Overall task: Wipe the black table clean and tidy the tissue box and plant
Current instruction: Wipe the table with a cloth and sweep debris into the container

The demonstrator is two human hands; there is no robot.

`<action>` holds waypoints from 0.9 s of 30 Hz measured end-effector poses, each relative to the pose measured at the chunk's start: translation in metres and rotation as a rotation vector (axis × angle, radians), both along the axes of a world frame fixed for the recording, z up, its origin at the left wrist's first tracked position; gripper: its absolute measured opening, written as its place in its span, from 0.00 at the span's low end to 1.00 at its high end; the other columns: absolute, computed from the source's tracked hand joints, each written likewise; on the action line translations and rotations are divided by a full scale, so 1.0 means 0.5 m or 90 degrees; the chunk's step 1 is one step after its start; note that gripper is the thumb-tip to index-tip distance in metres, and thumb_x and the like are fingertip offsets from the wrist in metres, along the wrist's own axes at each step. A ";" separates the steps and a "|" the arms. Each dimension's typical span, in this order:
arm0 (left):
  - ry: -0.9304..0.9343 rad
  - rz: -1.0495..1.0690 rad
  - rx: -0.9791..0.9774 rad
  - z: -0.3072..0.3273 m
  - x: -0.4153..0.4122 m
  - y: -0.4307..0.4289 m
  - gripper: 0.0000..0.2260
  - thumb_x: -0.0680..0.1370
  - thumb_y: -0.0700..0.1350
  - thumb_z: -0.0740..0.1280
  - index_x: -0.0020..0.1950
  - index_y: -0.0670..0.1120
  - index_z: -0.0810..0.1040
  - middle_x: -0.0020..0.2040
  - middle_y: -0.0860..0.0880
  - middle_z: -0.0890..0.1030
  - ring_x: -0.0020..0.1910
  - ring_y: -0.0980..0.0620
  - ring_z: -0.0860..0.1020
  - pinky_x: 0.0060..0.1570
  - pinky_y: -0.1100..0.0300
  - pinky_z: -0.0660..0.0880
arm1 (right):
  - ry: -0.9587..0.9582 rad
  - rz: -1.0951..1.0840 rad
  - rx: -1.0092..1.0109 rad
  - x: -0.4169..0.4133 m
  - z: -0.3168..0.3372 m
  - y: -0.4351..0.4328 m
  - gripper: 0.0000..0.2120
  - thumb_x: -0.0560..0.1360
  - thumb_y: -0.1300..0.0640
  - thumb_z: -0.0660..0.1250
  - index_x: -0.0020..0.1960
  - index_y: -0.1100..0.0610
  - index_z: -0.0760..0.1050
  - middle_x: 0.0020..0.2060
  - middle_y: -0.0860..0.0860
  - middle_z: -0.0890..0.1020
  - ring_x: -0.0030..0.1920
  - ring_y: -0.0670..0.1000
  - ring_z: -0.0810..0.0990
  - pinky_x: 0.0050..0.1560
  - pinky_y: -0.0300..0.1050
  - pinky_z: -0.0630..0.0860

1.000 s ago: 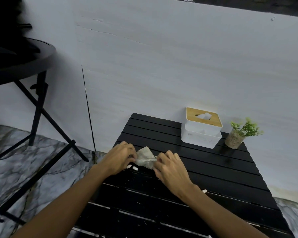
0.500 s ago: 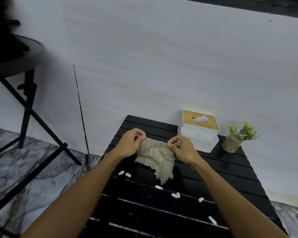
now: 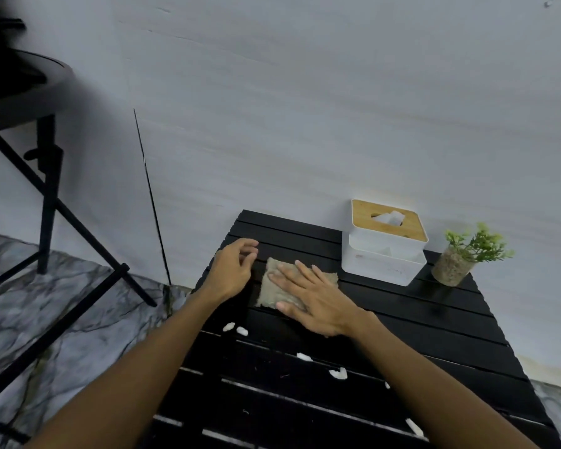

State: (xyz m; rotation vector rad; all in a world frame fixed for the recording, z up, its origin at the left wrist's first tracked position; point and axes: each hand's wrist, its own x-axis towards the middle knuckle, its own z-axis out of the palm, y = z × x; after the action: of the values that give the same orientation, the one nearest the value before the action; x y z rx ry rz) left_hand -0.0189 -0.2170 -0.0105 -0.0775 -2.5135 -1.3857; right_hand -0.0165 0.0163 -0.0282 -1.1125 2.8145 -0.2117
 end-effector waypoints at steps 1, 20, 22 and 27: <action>0.009 0.001 -0.005 0.000 0.015 -0.017 0.11 0.79 0.39 0.65 0.61 0.46 0.78 0.52 0.51 0.83 0.50 0.56 0.80 0.53 0.65 0.76 | -0.001 -0.016 0.002 -0.009 -0.006 -0.008 0.29 0.82 0.32 0.43 0.80 0.35 0.41 0.82 0.42 0.44 0.81 0.51 0.38 0.80 0.56 0.36; 0.013 0.114 -0.086 -0.060 0.278 -0.142 0.17 0.81 0.36 0.57 0.69 0.46 0.71 0.63 0.48 0.78 0.61 0.52 0.76 0.62 0.57 0.72 | -0.121 0.073 -0.112 0.068 0.002 -0.219 0.26 0.85 0.40 0.44 0.82 0.43 0.53 0.82 0.43 0.51 0.81 0.46 0.44 0.81 0.53 0.42; -0.003 0.106 -0.069 -0.057 0.283 -0.137 0.18 0.81 0.34 0.56 0.70 0.45 0.70 0.62 0.48 0.79 0.63 0.52 0.76 0.61 0.63 0.70 | -0.149 0.117 -0.153 0.108 0.002 -0.196 0.26 0.85 0.40 0.46 0.81 0.45 0.57 0.81 0.42 0.55 0.81 0.43 0.47 0.82 0.51 0.45; -0.039 0.094 -0.039 -0.056 0.298 -0.135 0.21 0.81 0.33 0.54 0.73 0.43 0.66 0.66 0.49 0.76 0.67 0.55 0.73 0.56 0.82 0.61 | -0.251 0.125 -0.307 0.191 0.034 -0.134 0.17 0.87 0.49 0.54 0.69 0.46 0.77 0.70 0.40 0.76 0.72 0.41 0.72 0.74 0.50 0.67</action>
State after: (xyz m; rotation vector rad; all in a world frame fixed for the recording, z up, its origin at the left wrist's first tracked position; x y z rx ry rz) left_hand 0.1300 -0.2846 -0.0383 0.1377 -2.5535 -1.2725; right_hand 0.0793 -0.0509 -0.0114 -1.2512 2.3411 -1.0083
